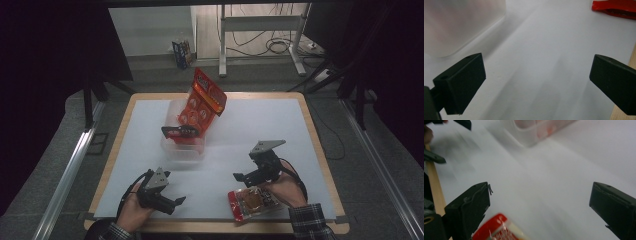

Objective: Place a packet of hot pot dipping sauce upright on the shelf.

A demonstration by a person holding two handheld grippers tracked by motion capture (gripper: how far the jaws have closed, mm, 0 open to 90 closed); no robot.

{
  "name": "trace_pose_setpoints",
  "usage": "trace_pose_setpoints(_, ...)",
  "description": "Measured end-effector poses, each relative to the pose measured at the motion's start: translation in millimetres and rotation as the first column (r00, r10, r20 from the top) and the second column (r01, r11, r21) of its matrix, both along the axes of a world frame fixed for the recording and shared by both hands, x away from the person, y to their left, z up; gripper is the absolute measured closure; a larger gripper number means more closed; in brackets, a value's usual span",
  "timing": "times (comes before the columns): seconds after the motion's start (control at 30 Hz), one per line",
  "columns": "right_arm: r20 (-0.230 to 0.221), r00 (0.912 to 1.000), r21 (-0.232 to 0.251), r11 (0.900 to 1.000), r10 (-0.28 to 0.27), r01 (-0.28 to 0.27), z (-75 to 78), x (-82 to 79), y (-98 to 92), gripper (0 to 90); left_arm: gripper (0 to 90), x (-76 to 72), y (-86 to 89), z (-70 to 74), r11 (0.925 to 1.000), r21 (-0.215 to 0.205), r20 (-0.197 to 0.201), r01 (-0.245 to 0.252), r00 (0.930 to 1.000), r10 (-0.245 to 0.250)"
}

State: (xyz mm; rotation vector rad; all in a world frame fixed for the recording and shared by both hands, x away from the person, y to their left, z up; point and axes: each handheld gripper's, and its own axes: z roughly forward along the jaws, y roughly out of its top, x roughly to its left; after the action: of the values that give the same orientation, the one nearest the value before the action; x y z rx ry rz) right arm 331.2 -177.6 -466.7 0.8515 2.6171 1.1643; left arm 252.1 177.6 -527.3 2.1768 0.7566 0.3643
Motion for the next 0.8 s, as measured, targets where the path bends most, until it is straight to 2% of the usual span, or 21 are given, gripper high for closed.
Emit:
trace_pose_setpoints(0.07, -0.005, 0.9999, -0.023, 1.000, -0.013, 0.013, -2.8, -3.9, -4.9, 3.9, 0.4, 0.0, -0.2, -0.1, 1.0000, 0.001, 0.000, 0.002, 1.0000, -0.002)
trace_pose_setpoints(0.27, 0.004, 0.9954, -0.081, 0.992, -0.096, 0.096, -8.9, -12.9, -23.7, 19.2, 0.4, -0.3, -0.4, 0.0, 1.0000, 0.004, 0.002, 0.003, 1.0000, -0.003)
trace_pose_setpoints(0.33, -0.006, 0.9930, -0.077, 0.990, -0.118, 0.117, -10.7, -16.0, -32.9, 25.4, 0.5, -0.3, -0.2, 0.1, 1.0000, 0.004, 0.003, 0.002, 1.0000, -0.002)
trace_pose_setpoints(0.53, -0.022, 0.9851, -0.057, 0.984, -0.170, 0.169, -13.4, -26.5, -53.1, 33.0, 0.5, -0.7, -0.1, 0.4, 1.0000, 0.004, 0.005, 0.002, 1.0000, -0.002)
trace_pose_setpoints(0.67, -0.012, 0.9763, -0.076, 0.974, -0.216, 0.215, -15.4, -33.6, -66.2, 39.6, 0.5, -0.7, -0.2, 0.4, 1.0000, 0.004, 0.007, 0.003, 1.0000, -0.003)
trace_pose_setpoints(0.7, -0.012, 0.9763, -0.076, 0.974, -0.216, 0.215, -15.4, -33.6, -66.2, 39.6, 0.5, -0.7, -0.2, 0.4, 1.0000, 0.004, 0.007, 0.003, 1.0000, -0.003)
trace_pose_setpoints(0.8, -0.016, 0.9675, -0.100, 0.963, -0.252, 0.250, -20.4, -38.0, -76.1, 43.1, 0.5, -0.7, -0.6, 0.2, 1.0000, 0.005, 0.007, 0.003, 1.0000, -0.003)
